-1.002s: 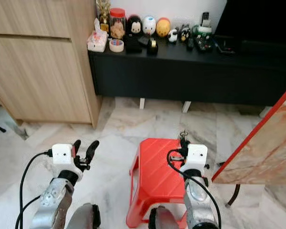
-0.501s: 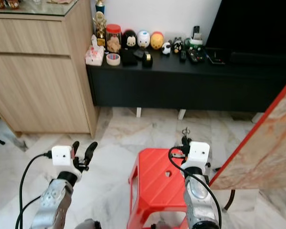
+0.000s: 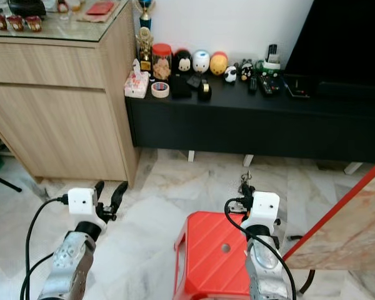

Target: Hang keys on a hook

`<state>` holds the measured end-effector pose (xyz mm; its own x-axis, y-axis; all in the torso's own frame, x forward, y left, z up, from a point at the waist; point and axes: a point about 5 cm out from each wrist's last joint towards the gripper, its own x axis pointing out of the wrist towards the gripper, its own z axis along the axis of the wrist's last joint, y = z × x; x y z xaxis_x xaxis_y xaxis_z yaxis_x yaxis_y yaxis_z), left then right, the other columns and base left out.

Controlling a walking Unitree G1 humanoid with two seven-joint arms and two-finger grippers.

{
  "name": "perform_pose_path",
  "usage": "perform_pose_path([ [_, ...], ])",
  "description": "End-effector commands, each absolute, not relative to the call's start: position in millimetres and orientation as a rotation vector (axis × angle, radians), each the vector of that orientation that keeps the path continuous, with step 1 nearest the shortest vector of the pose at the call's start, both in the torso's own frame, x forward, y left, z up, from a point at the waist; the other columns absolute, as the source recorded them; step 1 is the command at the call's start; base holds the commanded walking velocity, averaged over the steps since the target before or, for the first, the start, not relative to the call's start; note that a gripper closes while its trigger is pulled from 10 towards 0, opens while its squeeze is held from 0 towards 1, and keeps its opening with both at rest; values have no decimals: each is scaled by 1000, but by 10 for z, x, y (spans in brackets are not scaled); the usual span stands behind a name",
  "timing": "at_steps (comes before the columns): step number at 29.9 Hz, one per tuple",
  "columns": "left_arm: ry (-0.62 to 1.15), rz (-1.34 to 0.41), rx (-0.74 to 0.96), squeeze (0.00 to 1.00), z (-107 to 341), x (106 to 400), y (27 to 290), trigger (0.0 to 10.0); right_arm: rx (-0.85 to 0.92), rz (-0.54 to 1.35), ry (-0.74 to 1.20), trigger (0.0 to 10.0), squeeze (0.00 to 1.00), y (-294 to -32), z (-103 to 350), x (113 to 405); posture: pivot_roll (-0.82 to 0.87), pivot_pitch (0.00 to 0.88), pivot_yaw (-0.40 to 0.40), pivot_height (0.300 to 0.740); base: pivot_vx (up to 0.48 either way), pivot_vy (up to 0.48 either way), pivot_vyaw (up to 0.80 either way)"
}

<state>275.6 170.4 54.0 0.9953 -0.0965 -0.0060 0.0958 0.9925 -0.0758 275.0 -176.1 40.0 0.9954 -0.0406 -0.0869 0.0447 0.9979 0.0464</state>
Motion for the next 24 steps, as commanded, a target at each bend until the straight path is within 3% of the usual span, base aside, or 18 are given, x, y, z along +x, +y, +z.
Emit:
perform_pose_path([
  [1,43,-118,-54,0,443,2706,1656,10000,14,5,69,10000,0,-1739,414,2692,49,0,-93,740,0,0,0],
  [5,76,-94,-74,0,370,2691,1724,10000,12,-6,87,10000,0,-1770,370,2598,40,0,-88,740,0,0,0],
  [14,112,-111,-76,0,272,2653,1734,10000,60,-72,64,10000,0,-1728,425,2674,46,0,-67,740,0,0,0],
  [24,468,1,-3,0,-323,2296,2108,10000,92,-95,63,10000,0,-1655,422,2702,48,0,-55,740,0,0,0],
])
